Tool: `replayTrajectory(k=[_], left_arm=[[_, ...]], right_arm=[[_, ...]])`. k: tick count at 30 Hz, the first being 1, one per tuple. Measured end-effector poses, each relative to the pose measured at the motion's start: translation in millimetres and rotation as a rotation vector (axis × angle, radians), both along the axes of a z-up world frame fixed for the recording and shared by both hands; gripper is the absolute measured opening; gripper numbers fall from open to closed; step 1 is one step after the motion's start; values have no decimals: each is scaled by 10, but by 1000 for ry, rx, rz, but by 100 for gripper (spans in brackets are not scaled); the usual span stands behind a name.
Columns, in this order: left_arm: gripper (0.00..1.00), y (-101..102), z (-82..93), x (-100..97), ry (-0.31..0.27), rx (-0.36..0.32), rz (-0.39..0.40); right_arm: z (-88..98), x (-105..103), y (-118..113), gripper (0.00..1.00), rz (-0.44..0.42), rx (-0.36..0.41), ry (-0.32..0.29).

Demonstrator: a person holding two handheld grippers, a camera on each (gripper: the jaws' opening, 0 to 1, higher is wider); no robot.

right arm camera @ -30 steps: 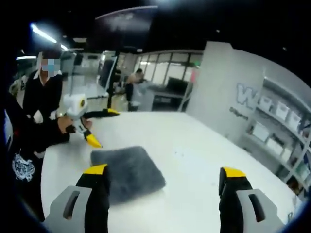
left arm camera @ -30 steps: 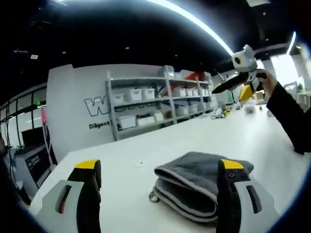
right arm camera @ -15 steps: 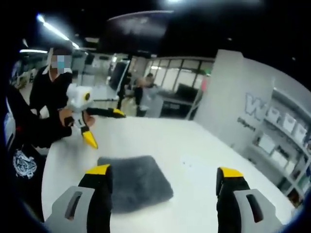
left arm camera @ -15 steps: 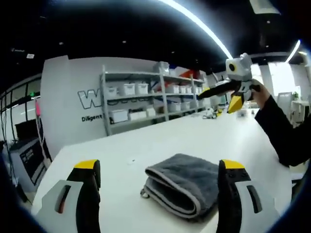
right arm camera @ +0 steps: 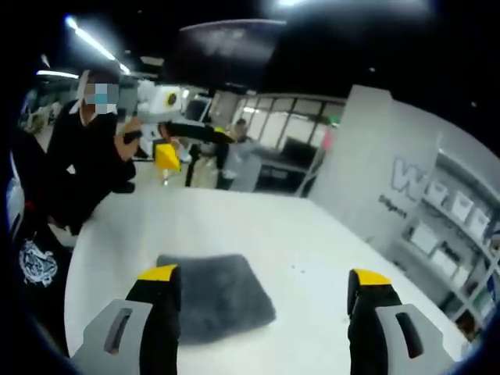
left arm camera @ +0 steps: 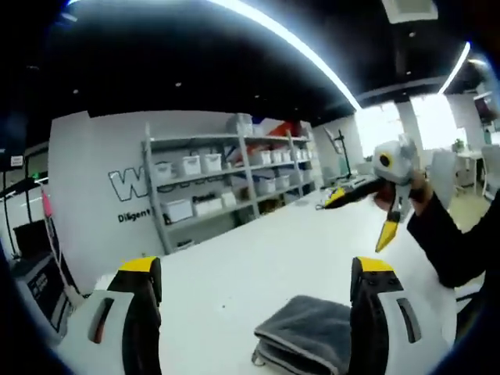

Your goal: Open the folded towel by lifting each exposed corner and separating the folded layers until the towel lies flat within the target outline without major curled edges

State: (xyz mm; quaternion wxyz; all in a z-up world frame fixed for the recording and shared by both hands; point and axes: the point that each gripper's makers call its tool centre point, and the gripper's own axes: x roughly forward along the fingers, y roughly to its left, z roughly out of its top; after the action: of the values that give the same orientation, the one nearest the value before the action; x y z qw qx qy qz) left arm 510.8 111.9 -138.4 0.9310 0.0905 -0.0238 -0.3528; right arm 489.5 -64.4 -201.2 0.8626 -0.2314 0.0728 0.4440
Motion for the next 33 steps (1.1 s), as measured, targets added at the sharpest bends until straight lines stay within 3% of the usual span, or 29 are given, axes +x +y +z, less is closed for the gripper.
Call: replayTrajectory(k=[2, 4, 9, 12, 17, 23, 33], left_arm=[[100, 65, 101, 70, -42, -26, 67], [100, 55, 35, 69, -30, -7, 70], [100, -1, -35, -39, -3, -56, 33], [100, 11, -1, -109, -25, -62, 35], [100, 48, -101, -129, -20, -51, 54], [100, 213, -78, -27, -29, -188, 165], [100, 211, -1, -133, -18, -349, 161]], right_arm=[[12, 10, -25, 87, -2, 3, -3], [35, 30, -43, 87, 0, 4, -13], [34, 133, -16, 86, 5, 0, -19], [-7, 197, 38, 87, 14, -14, -9], [-58, 291, 99, 87, 25, -35, -2], [-109, 359, 137, 86, 29, -56, 2], [-88, 444, 99, 84, 5, -53, -1]])
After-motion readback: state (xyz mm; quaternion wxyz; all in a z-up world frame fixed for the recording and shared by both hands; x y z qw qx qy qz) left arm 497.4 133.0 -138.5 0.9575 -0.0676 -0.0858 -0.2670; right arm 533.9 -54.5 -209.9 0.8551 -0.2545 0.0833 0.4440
